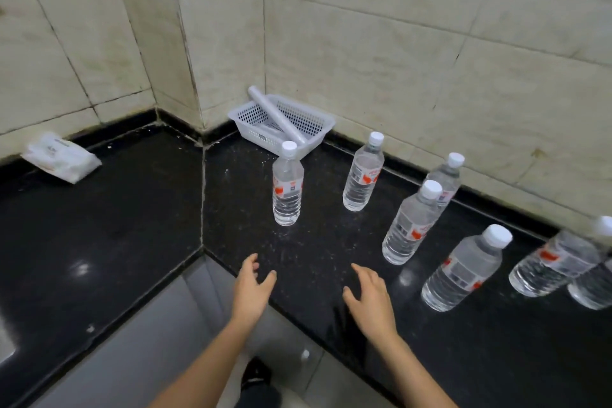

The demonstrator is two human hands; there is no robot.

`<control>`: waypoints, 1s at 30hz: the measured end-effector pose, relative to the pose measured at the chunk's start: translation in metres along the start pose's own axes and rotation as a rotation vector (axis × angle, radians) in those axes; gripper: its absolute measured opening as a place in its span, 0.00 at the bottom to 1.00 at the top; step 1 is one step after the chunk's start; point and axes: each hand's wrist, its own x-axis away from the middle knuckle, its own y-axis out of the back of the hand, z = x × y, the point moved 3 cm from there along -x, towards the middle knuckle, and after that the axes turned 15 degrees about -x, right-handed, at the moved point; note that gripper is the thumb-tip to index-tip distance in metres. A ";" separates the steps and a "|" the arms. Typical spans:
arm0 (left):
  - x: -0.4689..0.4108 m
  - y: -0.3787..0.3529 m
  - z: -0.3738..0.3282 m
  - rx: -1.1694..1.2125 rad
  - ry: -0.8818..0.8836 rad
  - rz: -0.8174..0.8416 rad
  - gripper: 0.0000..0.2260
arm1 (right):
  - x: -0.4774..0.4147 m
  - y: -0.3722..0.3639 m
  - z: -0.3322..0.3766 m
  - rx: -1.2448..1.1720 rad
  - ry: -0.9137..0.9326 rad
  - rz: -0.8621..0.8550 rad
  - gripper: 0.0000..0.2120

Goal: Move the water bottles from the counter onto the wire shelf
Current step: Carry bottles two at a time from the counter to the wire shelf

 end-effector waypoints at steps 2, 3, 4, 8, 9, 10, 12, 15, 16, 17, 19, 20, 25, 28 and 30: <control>-0.028 -0.003 -0.017 0.007 -0.027 -0.020 0.27 | -0.018 -0.001 0.005 -0.003 -0.026 -0.029 0.24; -0.042 -0.003 -0.025 0.011 -0.040 -0.026 0.28 | -0.027 -0.001 0.007 -0.006 -0.038 -0.039 0.24; -0.056 -0.003 -0.034 0.015 -0.055 -0.031 0.29 | -0.037 -0.001 0.010 -0.006 -0.049 -0.046 0.24; -0.107 0.000 -0.066 -0.017 -0.138 -0.055 0.35 | -0.078 -0.003 0.024 0.014 -0.087 -0.081 0.24; -0.119 0.000 -0.074 -0.023 -0.159 -0.055 0.37 | -0.088 -0.004 0.029 0.013 -0.102 -0.097 0.24; -0.129 -0.001 -0.080 -0.022 -0.176 -0.051 0.38 | -0.097 -0.006 0.034 0.009 -0.115 -0.112 0.24; -0.146 -0.004 -0.090 -0.011 -0.211 -0.027 0.41 | -0.112 -0.012 0.042 0.002 -0.125 -0.129 0.24; -0.162 -0.012 -0.096 0.007 -0.242 -0.017 0.42 | -0.124 -0.022 0.049 -0.009 -0.139 -0.145 0.24; -0.165 -0.014 -0.096 0.014 -0.232 -0.023 0.42 | -0.125 -0.024 0.049 -0.011 -0.152 -0.150 0.24; -0.167 -0.016 -0.095 0.024 -0.216 -0.022 0.41 | -0.126 -0.024 0.048 -0.011 -0.167 -0.152 0.24; -0.173 -0.019 -0.091 0.050 -0.205 0.000 0.41 | -0.127 -0.022 0.044 0.000 -0.199 -0.154 0.24; -0.176 -0.019 -0.089 0.062 -0.213 0.028 0.41 | -0.128 -0.020 0.041 0.007 -0.213 -0.158 0.24; -0.185 -0.017 -0.081 0.059 -0.223 0.173 0.35 | -0.138 -0.006 0.034 -0.010 -0.249 -0.198 0.24; -0.190 -0.017 -0.091 -0.022 -0.220 0.117 0.30 | -0.151 0.005 0.037 -0.098 -0.263 -0.237 0.24; -0.191 -0.022 -0.100 -0.059 -0.215 0.059 0.30 | -0.162 0.012 0.037 -0.143 -0.262 -0.256 0.25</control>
